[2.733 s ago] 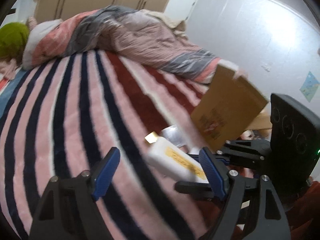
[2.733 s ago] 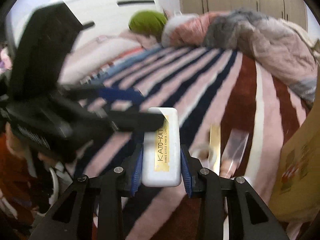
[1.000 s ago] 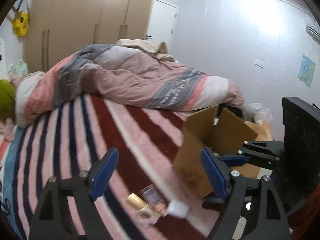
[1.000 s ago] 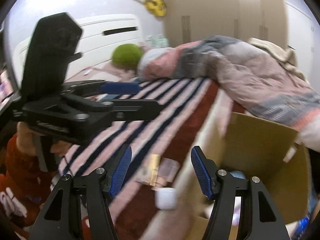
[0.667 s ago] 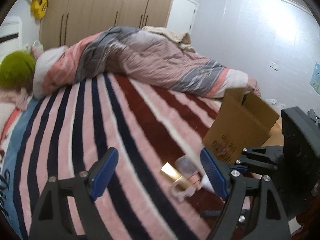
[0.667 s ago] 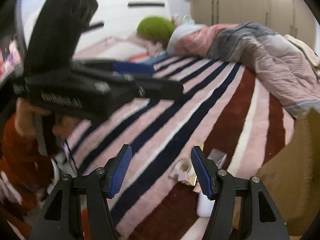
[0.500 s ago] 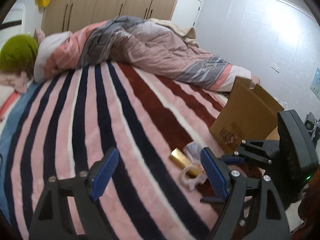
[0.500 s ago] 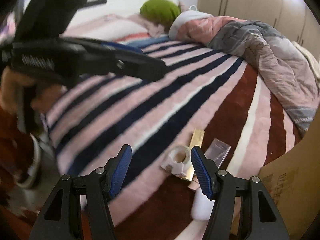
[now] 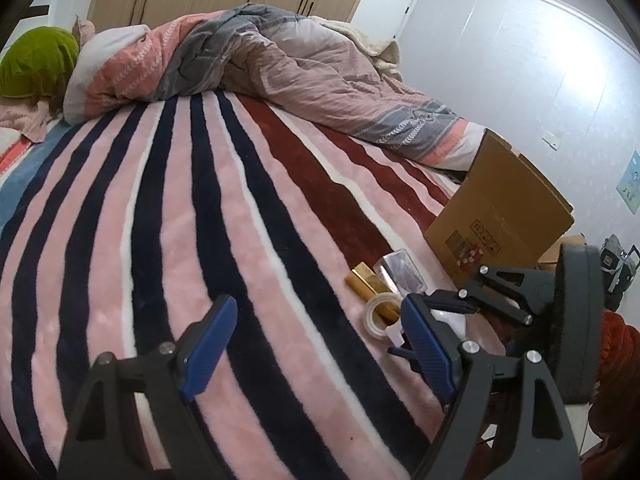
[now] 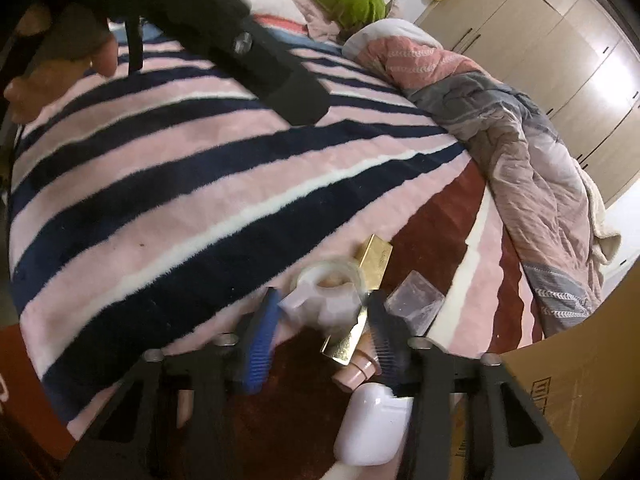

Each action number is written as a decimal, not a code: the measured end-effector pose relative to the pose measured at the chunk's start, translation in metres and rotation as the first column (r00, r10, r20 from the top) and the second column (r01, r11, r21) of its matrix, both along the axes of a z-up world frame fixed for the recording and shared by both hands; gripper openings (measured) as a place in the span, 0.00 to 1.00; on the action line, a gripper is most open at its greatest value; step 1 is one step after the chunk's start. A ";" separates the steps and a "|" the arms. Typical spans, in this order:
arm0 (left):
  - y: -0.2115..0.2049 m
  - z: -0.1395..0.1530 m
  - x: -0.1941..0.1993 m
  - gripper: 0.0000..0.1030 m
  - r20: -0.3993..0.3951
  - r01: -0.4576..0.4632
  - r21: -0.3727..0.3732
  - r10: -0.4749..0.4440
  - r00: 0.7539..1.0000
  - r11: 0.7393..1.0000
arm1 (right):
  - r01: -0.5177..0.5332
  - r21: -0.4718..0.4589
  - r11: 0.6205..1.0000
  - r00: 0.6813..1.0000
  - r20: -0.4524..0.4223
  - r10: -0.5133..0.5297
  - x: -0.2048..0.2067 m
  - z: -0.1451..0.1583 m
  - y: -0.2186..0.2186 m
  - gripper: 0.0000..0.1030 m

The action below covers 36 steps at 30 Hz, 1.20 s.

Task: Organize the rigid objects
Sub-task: 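Grasp the tape roll in its white holder with the right gripper and drop it into the cardboard box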

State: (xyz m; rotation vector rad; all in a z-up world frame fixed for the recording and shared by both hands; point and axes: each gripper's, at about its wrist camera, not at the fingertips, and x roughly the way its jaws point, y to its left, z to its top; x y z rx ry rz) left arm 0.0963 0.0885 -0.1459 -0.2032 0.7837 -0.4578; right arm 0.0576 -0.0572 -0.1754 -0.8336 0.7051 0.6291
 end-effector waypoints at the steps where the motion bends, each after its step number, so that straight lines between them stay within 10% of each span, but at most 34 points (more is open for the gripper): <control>1: -0.003 0.001 0.000 0.79 0.000 0.010 -0.007 -0.010 1.000 1.000 | 0.003 0.014 1.000 1.000 -0.004 -0.003 -0.001 0.003 0.000 0.35; 12: -0.031 0.024 -0.003 0.79 0.013 0.075 -0.028 -0.074 0.997 0.997 | -0.003 0.222 0.975 0.997 -0.077 0.021 -0.009 0.060 -0.013 0.35; 24: -0.039 0.013 -0.008 0.79 -0.037 0.066 0.012 -0.066 0.997 0.998 | 0.200 0.317 0.927 0.912 -0.405 -0.058 -0.003 0.008 -0.056 0.39; 36: -0.039 0.006 -0.009 0.79 -0.059 0.071 0.008 -0.070 0.996 0.997 | 0.225 0.314 0.923 0.919 -0.382 -0.094 0.003 0.001 -0.049 0.35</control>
